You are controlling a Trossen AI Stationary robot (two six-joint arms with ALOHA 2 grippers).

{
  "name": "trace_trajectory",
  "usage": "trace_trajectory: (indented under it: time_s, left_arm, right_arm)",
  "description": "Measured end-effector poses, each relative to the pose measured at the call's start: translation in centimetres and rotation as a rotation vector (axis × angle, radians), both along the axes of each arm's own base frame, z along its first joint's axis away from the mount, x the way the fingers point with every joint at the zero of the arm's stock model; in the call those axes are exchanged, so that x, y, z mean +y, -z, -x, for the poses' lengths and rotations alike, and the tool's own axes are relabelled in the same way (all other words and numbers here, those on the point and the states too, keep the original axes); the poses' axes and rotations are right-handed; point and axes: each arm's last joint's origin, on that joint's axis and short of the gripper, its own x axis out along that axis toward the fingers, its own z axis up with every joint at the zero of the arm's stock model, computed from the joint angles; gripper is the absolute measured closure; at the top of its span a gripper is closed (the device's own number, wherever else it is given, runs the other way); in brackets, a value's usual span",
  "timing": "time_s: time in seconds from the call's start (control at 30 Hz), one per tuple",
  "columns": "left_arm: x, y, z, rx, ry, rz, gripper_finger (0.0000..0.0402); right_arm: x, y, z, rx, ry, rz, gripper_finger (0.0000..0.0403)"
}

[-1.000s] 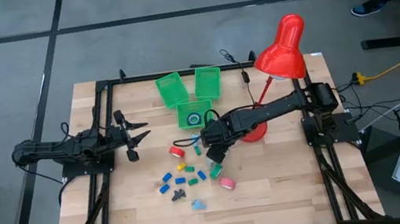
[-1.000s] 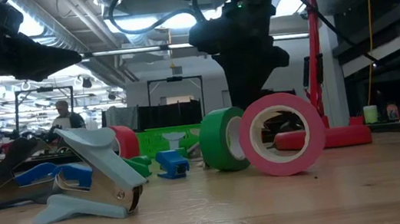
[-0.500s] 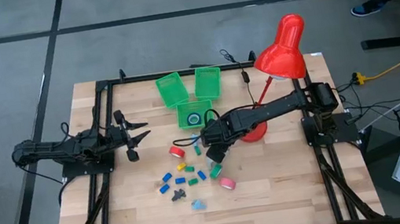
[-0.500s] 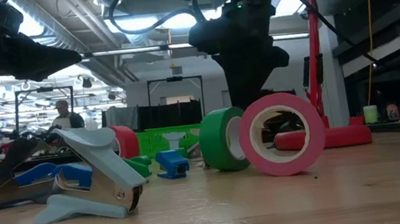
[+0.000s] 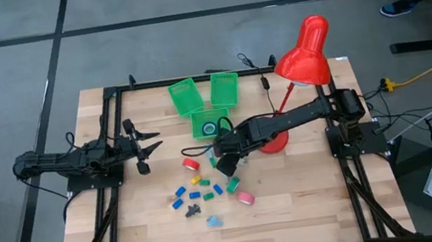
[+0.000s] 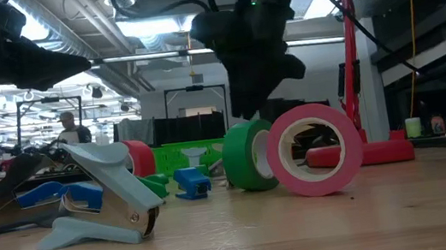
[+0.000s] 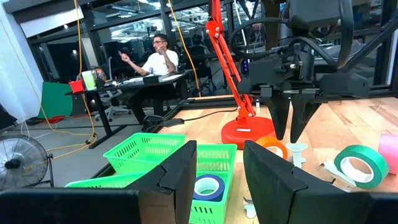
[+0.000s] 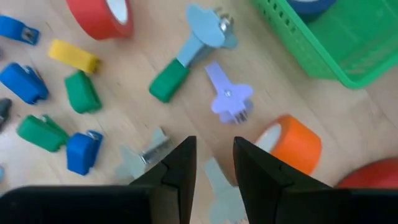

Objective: Pick and place Stapler, Stapler remover, tape
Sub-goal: Put the orange tape into the middle green bin

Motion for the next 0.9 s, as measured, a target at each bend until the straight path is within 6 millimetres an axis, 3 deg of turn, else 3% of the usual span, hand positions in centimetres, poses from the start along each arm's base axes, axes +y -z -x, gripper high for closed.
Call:
trace_trajectory:
  time_s: [0.33, 0.77, 0.9]
  left_arm:
    - [0.0, 0.0, 0.0, 0.0, 0.0, 0.0, 0.0274]
    - [0.0, 0.0, 0.0, 0.0, 0.0, 0.0, 0.0274]
    - [0.0, 0.0, 0.0, 0.0, 0.0, 0.0, 0.0274]
  right_arm:
    - [-0.03, -0.22, -0.53, -0.053, -0.039, 0.011, 0.0293]
    - [-0.34, 0.07, 0.24, 0.002, 0.233, -0.1, 0.0293]
    - [-0.85, -0.07, 0.25, -0.011, 0.43, -0.169, 0.0292]
